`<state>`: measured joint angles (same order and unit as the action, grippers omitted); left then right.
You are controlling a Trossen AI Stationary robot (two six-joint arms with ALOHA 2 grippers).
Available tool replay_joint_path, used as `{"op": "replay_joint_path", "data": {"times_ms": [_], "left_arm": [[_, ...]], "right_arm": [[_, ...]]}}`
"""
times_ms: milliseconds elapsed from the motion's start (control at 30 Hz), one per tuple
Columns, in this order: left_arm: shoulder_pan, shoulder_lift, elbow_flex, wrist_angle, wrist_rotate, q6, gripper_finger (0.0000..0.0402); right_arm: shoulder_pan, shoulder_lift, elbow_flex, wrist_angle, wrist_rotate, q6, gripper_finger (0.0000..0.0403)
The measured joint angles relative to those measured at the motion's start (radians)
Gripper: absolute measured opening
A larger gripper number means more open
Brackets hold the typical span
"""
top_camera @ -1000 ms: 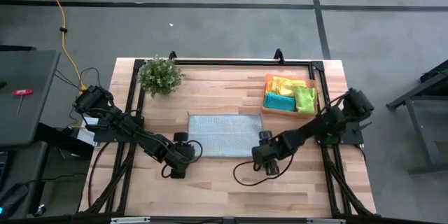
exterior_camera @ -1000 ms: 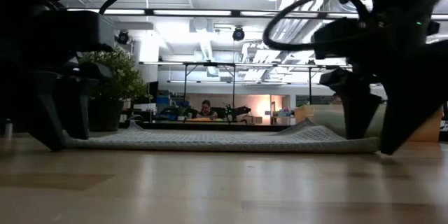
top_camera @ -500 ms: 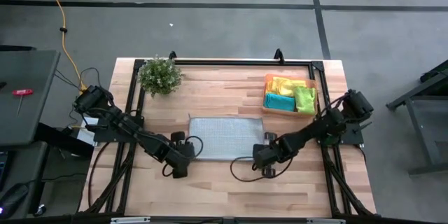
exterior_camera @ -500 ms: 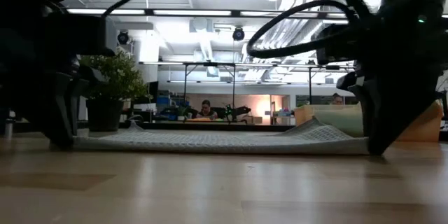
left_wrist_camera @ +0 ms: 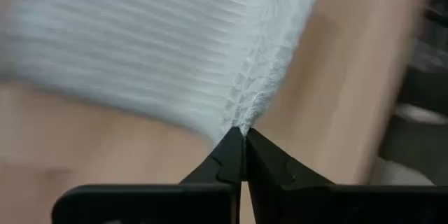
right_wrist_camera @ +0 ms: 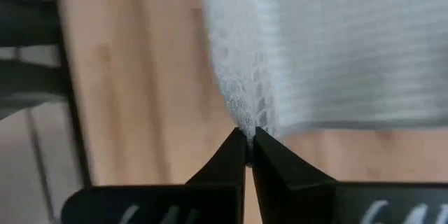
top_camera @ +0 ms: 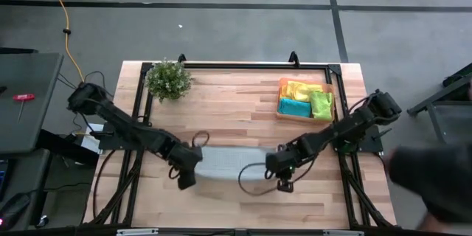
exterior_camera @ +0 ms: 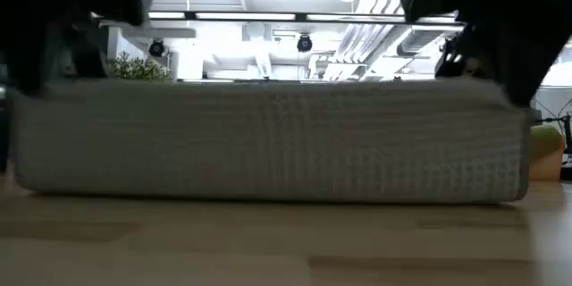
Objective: Fold microfiber towels
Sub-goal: Fold the gray microfiber cloth
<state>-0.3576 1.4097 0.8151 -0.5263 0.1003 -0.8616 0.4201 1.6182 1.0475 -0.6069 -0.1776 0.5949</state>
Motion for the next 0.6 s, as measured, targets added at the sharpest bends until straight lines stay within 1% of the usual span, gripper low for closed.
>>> {"op": "replay_joint_path", "data": {"times_ms": [100, 167, 300, 467, 600], "left_arm": [[0.05, -0.005, -0.001, -0.07, -0.067, 0.007, 0.0001], [0.079, -0.005, -0.001, -0.11, -0.088, 0.021, 0.0001], [0.12, 0.003, -0.017, -0.119, -0.135, 0.027, 0.0001], [0.129, 0.002, -0.054, -0.109, -0.182, -0.066, 0.0], [0.121, 0.002, -0.065, -0.101, -0.227, -0.093, 0.0]], "right_arm": [[-0.035, -0.011, -0.004, -0.047, 0.032, 0.0, 0.0001], [-0.061, -0.01, -0.004, -0.06, 0.062, -0.006, 0.0001], [-0.117, -0.01, -0.003, -0.089, 0.134, -0.044, 0.0], [-0.185, -0.01, -0.003, -0.116, 0.155, -0.045, 0.0], [-0.208, -0.008, -0.003, -0.122, 0.159, -0.053, 0.0]]}}
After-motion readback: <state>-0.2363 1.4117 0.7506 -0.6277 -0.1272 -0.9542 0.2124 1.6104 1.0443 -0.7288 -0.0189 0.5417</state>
